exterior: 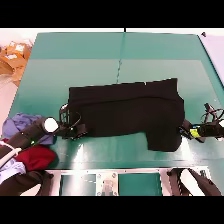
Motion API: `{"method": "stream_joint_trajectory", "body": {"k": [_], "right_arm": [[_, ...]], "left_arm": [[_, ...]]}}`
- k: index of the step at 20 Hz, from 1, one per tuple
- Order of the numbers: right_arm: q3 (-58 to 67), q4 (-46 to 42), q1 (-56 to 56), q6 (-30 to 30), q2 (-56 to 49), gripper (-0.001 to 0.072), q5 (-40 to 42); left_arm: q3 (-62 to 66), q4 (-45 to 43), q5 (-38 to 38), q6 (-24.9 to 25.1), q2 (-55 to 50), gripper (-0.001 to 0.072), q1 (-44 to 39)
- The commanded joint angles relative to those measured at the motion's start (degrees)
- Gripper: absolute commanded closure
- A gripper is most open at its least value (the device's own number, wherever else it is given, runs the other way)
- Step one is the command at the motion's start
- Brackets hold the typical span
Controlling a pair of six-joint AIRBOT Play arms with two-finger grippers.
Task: Fold the shirts.
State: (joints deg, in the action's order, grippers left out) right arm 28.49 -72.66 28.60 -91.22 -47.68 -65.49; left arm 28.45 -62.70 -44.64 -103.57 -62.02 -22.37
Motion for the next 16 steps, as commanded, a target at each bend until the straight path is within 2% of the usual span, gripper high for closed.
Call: {"method": "stream_joint_trajectory", "body": {"k": [1, 4, 8, 12, 16], "right_arm": [[0.2, -4.7, 0.0, -3.1, 3.1, 0.0697, -4.3], [4.3, -3.4, -0.1, -3.1, 3.2, 0.0697, -6.4], [13.4, 3.6, -3.4, -1.1, 1.5, 0.0697, -2.6], [20.1, 4.5, -10.8, -1.8, -10.5, 0.0697, 4.6], [29.9, 6.1, -11.8, -1.4, -26.1, 0.0697, 10.1]], "left_arm": [[7.2, -15.5, -10.8, -5.4, 1.1, 0.0684, 0.1], [12.3, -16.9, -15.0, -2.8, 1.1, 0.0684, 3.7], [19.5, -11.7, -14.1, 6.3, -0.7, 0.0684, 8.4], [31.6, -11.3, -13.5, 8.0, -13.2, 0.0684, 8.4], [45.9, -11.1, -13.6, 8.1, -26.6, 0.0684, 8.8]]}}
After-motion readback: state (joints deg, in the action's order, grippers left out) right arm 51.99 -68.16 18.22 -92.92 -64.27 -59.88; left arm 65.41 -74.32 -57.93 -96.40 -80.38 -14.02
